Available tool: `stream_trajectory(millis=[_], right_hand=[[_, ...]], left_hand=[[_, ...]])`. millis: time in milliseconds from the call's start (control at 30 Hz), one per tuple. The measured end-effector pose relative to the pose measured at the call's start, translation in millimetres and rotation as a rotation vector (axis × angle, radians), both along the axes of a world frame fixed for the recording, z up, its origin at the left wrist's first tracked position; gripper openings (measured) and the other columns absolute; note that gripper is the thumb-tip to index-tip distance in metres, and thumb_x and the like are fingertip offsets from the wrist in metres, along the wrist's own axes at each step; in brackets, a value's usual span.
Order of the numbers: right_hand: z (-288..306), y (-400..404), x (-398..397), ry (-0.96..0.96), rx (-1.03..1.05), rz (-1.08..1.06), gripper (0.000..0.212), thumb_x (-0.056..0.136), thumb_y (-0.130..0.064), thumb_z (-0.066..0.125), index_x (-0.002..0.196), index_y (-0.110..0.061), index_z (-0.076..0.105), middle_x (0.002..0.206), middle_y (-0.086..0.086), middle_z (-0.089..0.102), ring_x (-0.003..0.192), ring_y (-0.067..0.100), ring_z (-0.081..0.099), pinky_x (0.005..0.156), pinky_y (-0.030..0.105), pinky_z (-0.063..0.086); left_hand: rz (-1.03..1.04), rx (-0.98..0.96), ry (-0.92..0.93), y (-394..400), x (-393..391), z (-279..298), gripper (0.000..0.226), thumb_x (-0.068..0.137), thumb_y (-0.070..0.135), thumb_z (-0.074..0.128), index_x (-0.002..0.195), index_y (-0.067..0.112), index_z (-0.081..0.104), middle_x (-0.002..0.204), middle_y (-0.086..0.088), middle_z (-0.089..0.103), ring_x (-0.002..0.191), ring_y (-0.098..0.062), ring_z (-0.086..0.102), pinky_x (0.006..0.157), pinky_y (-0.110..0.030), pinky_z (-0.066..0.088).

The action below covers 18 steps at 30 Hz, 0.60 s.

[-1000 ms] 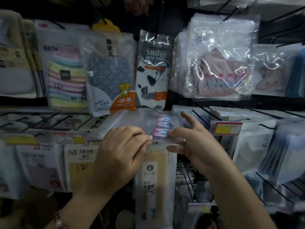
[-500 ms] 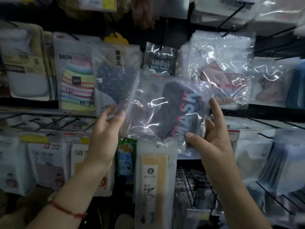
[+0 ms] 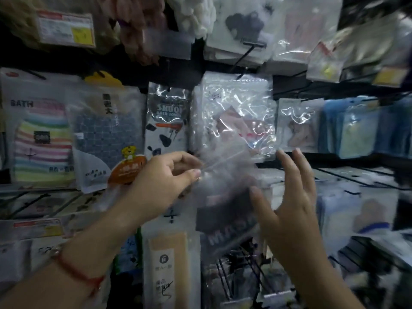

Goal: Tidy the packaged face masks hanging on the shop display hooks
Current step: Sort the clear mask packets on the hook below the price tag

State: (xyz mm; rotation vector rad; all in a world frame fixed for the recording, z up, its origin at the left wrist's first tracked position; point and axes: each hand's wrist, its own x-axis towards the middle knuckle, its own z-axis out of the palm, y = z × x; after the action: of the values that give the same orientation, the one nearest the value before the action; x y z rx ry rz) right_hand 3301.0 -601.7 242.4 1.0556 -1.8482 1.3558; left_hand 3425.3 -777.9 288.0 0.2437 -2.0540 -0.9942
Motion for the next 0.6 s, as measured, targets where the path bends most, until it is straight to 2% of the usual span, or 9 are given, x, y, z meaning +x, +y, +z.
stream_trajectory(millis=[133,200,233,333,400,433,500,567,600], right_hand=[[43.9,2.7,-11.6,0.365,0.232,-0.063,0.063,0.090,-0.044,0.050,0.149,-0.029,0.033,0.159,-0.003,0.026,0.150,0.021,0.009,0.119,0.048,0.015],[68.2,2.7,-21.4,0.473,0.359,-0.120,0.059,0.090,-0.042,0.058,0.145,-0.026,0.042,0.152,0.000,0.039,0.148,0.024,0.019,0.120,0.045,0.010],[78.9,3.1,-26.1,0.501,0.416,-0.143,0.055,0.089,-0.041,0.062,0.140,-0.027,0.048,0.144,-0.001,0.048,0.143,0.024,0.030,0.120,0.043,0.012],[103.6,5.8,-38.9,0.544,0.487,-0.126,0.035,0.088,-0.040,0.065,0.119,-0.027,0.059,0.112,-0.006,0.063,0.108,0.018,0.057,0.104,0.031,0.033],[113.2,5.6,-45.0,0.548,0.470,-0.063,0.028,0.088,-0.036,0.065,0.113,-0.024,0.061,0.103,-0.006,0.065,0.093,0.018,0.061,0.089,0.034,0.047],[117.0,5.2,-47.6,0.540,0.455,-0.032,0.026,0.089,-0.035,0.063,0.113,-0.024,0.061,0.102,-0.006,0.065,0.089,0.017,0.063,0.082,0.037,0.052],[123.0,4.0,-54.2,0.533,0.436,0.001,0.025,0.090,-0.032,0.063,0.114,-0.024,0.062,0.100,-0.009,0.064,0.083,0.011,0.062,0.077,0.035,0.055],[128.0,3.6,-62.8,0.548,0.428,0.010,0.026,0.091,-0.028,0.064,0.117,-0.024,0.062,0.100,-0.009,0.065,0.081,0.006,0.059,0.076,0.030,0.054],[129.9,3.9,-67.2,0.560,0.429,0.013,0.027,0.092,-0.027,0.063,0.119,-0.026,0.061,0.102,-0.008,0.066,0.082,0.006,0.060,0.076,0.029,0.054]], left_hand=[[-0.090,-0.118,-0.081,8.6,-10.5,18.6,0.012,0.094,0.013,0.066,0.098,0.024,0.070,0.086,0.011,0.076,0.080,-0.007,0.072,0.066,-0.020,0.056],[-0.134,-0.156,-0.099,11.6,-15.7,28.9,0.011,0.093,0.012,0.067,0.097,0.021,0.071,0.086,0.010,0.075,0.079,-0.004,0.071,0.065,-0.014,0.053],[-0.138,-0.180,-0.103,12.7,-18.2,34.2,0.010,0.092,0.013,0.069,0.096,0.021,0.071,0.086,0.010,0.075,0.078,-0.004,0.071,0.065,-0.013,0.053],[-0.130,-0.241,-0.111,11.5,-26.7,51.4,0.006,0.090,0.016,0.071,0.094,0.020,0.071,0.083,0.003,0.076,0.069,-0.007,0.069,0.060,-0.018,0.051],[-0.130,-0.272,-0.131,10.7,-30.6,64.6,0.001,0.092,0.021,0.069,0.092,0.021,0.070,0.081,-0.002,0.075,0.067,-0.015,0.068,0.062,-0.028,0.054],[-0.125,-0.302,-0.142,10.8,-32.5,71.2,0.006,0.094,0.027,0.067,0.091,0.022,0.070,0.081,-0.003,0.075,0.068,-0.020,0.068,0.065,-0.032,0.055],[-0.099,-0.375,-0.166,11.8,-35.8,83.2,0.016,0.097,0.034,0.060,0.090,0.023,0.069,0.080,0.000,0.074,0.071,-0.017,0.069,0.066,-0.027,0.056],[-0.081,-0.447,-0.193,13.3,-38.3,93.6,0.016,0.099,0.031,0.057,0.091,0.023,0.068,0.081,0.004,0.074,0.070,-0.010,0.069,0.062,-0.017,0.053],[-0.080,-0.469,-0.212,13.7,-39.8,98.1,0.013,0.099,0.028,0.059,0.092,0.024,0.068,0.081,0.006,0.074,0.070,-0.008,0.069,0.063,-0.017,0.053]])
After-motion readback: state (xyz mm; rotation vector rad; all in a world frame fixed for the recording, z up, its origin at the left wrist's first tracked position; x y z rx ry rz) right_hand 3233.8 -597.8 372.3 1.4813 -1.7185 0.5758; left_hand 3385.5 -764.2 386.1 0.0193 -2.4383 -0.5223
